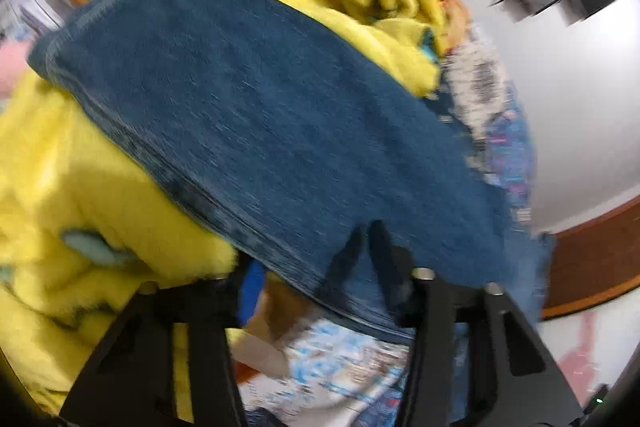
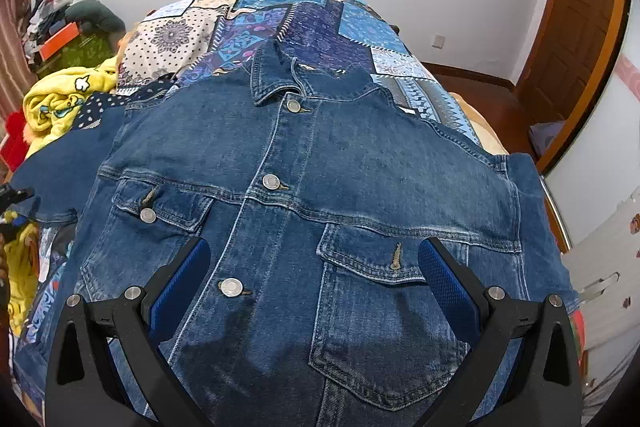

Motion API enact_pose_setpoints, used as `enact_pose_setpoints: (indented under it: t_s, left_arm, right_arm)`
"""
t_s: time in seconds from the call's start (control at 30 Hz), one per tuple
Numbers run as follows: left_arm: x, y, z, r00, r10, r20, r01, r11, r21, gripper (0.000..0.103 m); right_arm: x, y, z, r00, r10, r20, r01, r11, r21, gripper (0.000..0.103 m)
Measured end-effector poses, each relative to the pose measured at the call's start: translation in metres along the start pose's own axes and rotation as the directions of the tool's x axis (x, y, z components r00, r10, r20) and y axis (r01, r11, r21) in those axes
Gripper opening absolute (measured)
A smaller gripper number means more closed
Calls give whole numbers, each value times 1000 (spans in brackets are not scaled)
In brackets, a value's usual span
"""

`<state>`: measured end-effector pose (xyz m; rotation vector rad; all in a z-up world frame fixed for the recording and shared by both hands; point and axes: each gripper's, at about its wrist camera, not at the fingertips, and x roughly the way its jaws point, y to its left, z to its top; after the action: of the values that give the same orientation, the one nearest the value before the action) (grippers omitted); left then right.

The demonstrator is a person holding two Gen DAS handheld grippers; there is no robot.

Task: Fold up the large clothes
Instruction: 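Grasp the denim jacket sleeve with the left tool and lift it, then fold the held sleeve across the jacket front with the left tool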

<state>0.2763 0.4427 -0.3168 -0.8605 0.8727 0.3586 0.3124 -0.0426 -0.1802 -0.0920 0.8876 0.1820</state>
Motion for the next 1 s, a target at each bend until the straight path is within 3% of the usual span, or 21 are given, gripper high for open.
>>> enact_pose_setpoints:
  t_s: [0.07, 0.2, 0.4, 0.57, 0.77, 0.9, 1.0]
  left_arm:
    - [0, -6, 0, 999, 45, -2, -45, 999, 15, 34]
    - [-20, -24, 0, 989, 127, 75, -133, 988, 79, 13]
    - [-62, -50, 4, 972, 139, 189, -173, 968, 180, 10]
    - [-97, -102, 6, 957, 81, 277, -162, 945, 285, 8]
    - [-118, -178, -11, 950, -55, 306, -80, 909, 410, 5]
    - [-112, -236, -40, 947, -166, 276, 10, 871, 491, 4]
    - [-99, -277, -66, 949, -248, 195, 107, 834, 541, 4]
  right_arm:
    - [-2, 1, 0, 1000, -2, 5, 2, 1000, -5, 103]
    - [-11, 1, 1, 1000, 2, 28, -1, 1000, -8, 103]
    - [-25, -4, 1, 998, 8, 61, -8, 1000, 3, 103]
    - [-36, -14, -1, 996, 27, 90, -30, 999, 37, 103]
    - [-49, -31, -3, 991, 33, 126, -44, 996, 82, 103]
    - [-53, -47, -7, 988, 70, 135, -89, 986, 140, 103]
    - [-53, -57, -11, 987, 93, 132, -115, 978, 172, 103]
